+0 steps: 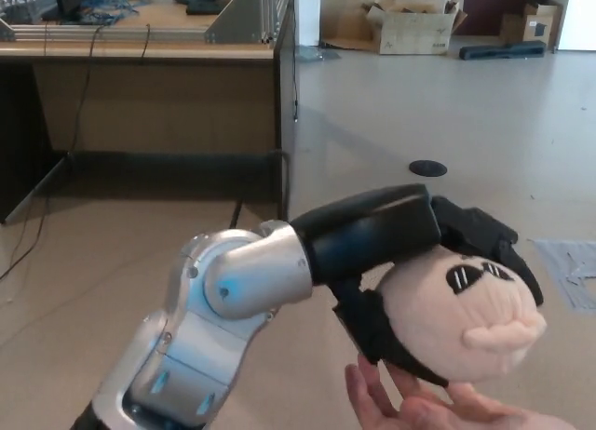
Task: The robot extends its left hand to pick up an emotional support dumpling from the palm of a person and brings its hand down by its side. Then it extends its arm again to hand the dumpling back to the person.
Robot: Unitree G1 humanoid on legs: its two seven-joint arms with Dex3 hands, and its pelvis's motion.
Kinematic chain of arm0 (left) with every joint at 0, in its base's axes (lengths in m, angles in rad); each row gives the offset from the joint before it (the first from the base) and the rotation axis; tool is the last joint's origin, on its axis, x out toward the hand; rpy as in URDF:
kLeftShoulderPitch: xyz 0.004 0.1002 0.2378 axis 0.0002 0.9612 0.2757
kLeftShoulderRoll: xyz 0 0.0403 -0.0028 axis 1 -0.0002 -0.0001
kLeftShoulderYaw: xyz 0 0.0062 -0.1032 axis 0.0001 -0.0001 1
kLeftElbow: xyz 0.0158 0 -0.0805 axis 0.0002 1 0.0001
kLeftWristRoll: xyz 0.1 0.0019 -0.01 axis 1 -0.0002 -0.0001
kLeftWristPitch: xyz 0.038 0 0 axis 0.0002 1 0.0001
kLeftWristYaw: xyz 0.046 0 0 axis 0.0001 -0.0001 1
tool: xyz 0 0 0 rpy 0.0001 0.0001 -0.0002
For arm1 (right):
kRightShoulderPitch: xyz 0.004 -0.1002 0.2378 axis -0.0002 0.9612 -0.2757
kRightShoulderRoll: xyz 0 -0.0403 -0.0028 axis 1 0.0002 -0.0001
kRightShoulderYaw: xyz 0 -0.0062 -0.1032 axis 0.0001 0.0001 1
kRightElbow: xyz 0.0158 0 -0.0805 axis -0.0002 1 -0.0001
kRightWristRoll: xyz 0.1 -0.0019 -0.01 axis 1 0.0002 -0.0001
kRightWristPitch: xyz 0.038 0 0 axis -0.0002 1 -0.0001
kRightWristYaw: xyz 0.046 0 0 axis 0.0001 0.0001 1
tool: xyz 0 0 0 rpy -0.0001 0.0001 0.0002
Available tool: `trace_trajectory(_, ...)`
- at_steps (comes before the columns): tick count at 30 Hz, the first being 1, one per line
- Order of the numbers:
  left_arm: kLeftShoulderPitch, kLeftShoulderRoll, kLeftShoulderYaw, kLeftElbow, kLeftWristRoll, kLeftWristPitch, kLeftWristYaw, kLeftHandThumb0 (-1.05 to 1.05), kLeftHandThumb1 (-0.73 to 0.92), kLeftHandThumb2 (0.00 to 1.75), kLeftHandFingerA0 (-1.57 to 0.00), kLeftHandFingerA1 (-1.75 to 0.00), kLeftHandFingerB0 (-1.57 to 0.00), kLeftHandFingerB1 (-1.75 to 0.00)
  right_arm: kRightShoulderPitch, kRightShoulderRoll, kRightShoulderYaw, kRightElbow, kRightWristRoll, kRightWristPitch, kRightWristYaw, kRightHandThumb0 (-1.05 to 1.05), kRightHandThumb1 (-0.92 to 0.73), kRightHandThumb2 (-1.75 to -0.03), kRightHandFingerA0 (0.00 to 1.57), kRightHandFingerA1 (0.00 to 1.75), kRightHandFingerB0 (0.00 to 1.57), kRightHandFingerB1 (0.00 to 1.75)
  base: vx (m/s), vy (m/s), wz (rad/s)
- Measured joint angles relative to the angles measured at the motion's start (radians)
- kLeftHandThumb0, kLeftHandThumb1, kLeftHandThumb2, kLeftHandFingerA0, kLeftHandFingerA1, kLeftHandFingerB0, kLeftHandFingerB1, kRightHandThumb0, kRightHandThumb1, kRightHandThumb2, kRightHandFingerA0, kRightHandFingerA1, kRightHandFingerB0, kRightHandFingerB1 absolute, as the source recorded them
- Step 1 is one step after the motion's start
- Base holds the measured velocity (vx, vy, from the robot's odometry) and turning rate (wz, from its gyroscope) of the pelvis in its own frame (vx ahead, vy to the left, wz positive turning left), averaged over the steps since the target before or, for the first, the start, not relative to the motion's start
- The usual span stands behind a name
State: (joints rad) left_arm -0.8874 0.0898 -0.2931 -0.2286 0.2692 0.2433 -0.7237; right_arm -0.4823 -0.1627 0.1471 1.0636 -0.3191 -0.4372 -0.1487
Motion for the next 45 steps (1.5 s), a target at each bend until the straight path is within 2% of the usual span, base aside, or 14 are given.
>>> trace_trajectory(9,-0.015,-0.057,0.201,0.004,-0.131,0.133,0.013,-0.15,0.63,0.59,-1.13,-0.71,-0.95,-0.60,0.000,0.000,0.002,0.001,0.001,-0.005,0.001,-0.32,-0.57,-0.58,0.94,0.54,0.65,0.45,0.00,0.000,0.00)
trace_trajectory(10,-0.017,-0.065,0.229,0.002,-0.145,0.150,0.018,-0.10,0.69,0.61,-1.04,-0.87,-0.88,-0.64,0.000,0.000,0.002,0.001,0.001,-0.005,0.001,-0.34,-0.49,-0.83,0.89,0.70,0.62,0.61,0.00,0.000,0.00)
trace_trajectory(13,-0.024,-0.074,0.309,-0.008,-0.185,0.197,0.026,-0.13,0.70,0.61,-1.00,-0.90,-0.87,-0.61,-0.001,0.001,0.002,0.001,0.001,-0.005,0.001,-0.35,-0.49,-0.83,0.89,0.70,0.62,0.61,0.00,0.000,0.00)
trace_trajectory(16,-0.032,-0.072,0.393,-0.019,-0.224,0.240,0.034,-0.22,0.64,0.59,-1.02,-0.74,-0.89,-0.54,-0.001,0.002,0.002,0.001,0.001,-0.005,0.001,-0.36,-0.50,-0.83,0.89,0.69,0.66,0.62,0.00,0.000,0.00)
trace_trajectory(22,-0.032,-0.045,0.599,-0.042,-0.314,0.333,0.042,-0.19,0.60,0.58,-1.09,-0.80,-0.87,-0.54,0.000,0.002,0.002,0.001,0.001,-0.005,0.001,-0.38,-0.50,-0.83,0.89,0.69,0.66,0.63,0.00,0.000,0.00)
trace_trajectory(26,0.015,-0.017,0.752,-0.064,-0.382,0.393,0.045,-0.18,0.62,0.58,-1.06,-0.82,-0.87,-0.55,0.003,0.001,0.001,0.000,0.001,-0.007,0.001,-0.37,-0.50,-0.84,0.89,0.70,0.65,0.63,0.00,0.000,0.00)
trace_trajectory(29,0.080,-0.004,0.867,-0.086,-0.437,0.442,0.049,-0.16,0.62,0.58,-1.05,-0.85,-0.86,-0.58,0.011,0.000,0.000,-0.001,0.002,-0.008,0.001,-0.38,-0.49,-0.83,0.89,0.69,0.66,0.62,0.00,0.000,0.00)
trace_trajectory(31,0.138,-0.003,0.940,-0.096,-0.474,0.475,0.052,-0.12,0.70,0.60,-0.96,-1.02,-0.76,-0.67,0.017,-0.001,-0.003,-0.002,0.003,-0.010,0.000,-0.38,-0.48,-0.81,0.89,0.69,0.66,0.63,0.00,0.000,0.00)
trace_trajectory(34,0.250,0.003,1.037,-0.089,-0.522,0.507,0.050,-0.12,0.70,0.60,-0.96,-1.02,-0.76,-0.67,0.027,-0.003,-0.009,-0.004,0.006,-0.014,0.000,-0.38,-0.48,-0.81,0.89,0.69,0.66,0.63,0.00,0.000,0.00)
trace_trajectory(36,0.326,0.011,1.089,-0.075,-0.556,0.528,0.050,-0.14,0.69,0.60,-0.89,-1.11,-0.75,-0.68,0.036,-0.006,-0.016,-0.005,0.008,-0.016,-0.001,-0.36,-0.46,-0.82,0.89,0.71,0.65,0.63,0.00,0.000,0.00)
trace_trajectory(37,0.364,0.017,1.107,-0.061,-0.567,0.531,0.049,-0.10,0.74,0.62,-0.80,-1.16,-0.68,-0.72,0.040,-0.006,-0.018,-0.005,0.009,-0.017,-0.002,-0.30,-0.55,-0.56,0.93,0.55,0.69,0.49,0.00,0.000,0.00)
trace_trajectory(39,0.450,0.022,1.141,-0.007,-0.582,0.530,0.048,-0.09,0.75,0.62,-0.78,-1.16,-0.67,-0.72,0.049,-0.006,-0.024,-0.007,0.010,-0.021,-0.005,-0.32,-0.54,-0.57,0.92,0.55,0.68,0.49,0.00,0.000,0.00)
trace_trajectory(41,0.532,0.024,1.164,0.057,-0.598,0.527,0.046,-0.06,0.73,0.60,-0.87,-1.10,-0.69,-0.69,0.060,-0.006,-0.030,-0.009,0.011,-0.026,-0.008,-0.29,-0.58,-0.57,0.90,0.55,0.67,0.48,0.00,0.000,0.00)
trace_trajectory(45,0.675,0.029,1.177,0.219,-0.606,0.488,0.048,-0.03,0.74,0.61,-0.84,-1.07,-0.68,-0.69,0.101,-0.006,-0.038,-0.018,0.012,-0.034,-0.014,-0.29,-0.57,-0.57,0.89,0.58,0.67,0.48,0.00,0.000,0.00)
